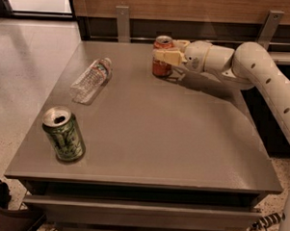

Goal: Move coke can near green can

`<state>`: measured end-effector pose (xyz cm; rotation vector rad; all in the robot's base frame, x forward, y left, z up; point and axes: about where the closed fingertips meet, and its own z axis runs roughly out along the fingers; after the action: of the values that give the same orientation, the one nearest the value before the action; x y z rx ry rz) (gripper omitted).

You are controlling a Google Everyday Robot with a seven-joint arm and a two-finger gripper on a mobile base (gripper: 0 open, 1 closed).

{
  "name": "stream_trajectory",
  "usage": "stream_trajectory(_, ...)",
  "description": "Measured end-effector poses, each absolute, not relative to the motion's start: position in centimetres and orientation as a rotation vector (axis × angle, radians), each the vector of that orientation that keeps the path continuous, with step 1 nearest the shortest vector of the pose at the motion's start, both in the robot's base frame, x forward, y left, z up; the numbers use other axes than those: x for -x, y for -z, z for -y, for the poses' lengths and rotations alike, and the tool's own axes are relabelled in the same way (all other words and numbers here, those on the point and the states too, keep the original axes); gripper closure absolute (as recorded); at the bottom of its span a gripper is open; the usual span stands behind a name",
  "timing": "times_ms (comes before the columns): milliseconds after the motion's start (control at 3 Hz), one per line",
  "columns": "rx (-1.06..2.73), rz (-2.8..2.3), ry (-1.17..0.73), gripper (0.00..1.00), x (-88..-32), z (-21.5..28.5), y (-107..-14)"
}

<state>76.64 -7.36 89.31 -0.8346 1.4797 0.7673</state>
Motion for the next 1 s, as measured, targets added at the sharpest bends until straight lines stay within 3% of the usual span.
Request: stream_trajectory(1000, 0.823, -1.438, -0.844, 1.0, -71.4, 10.1, -94.1)
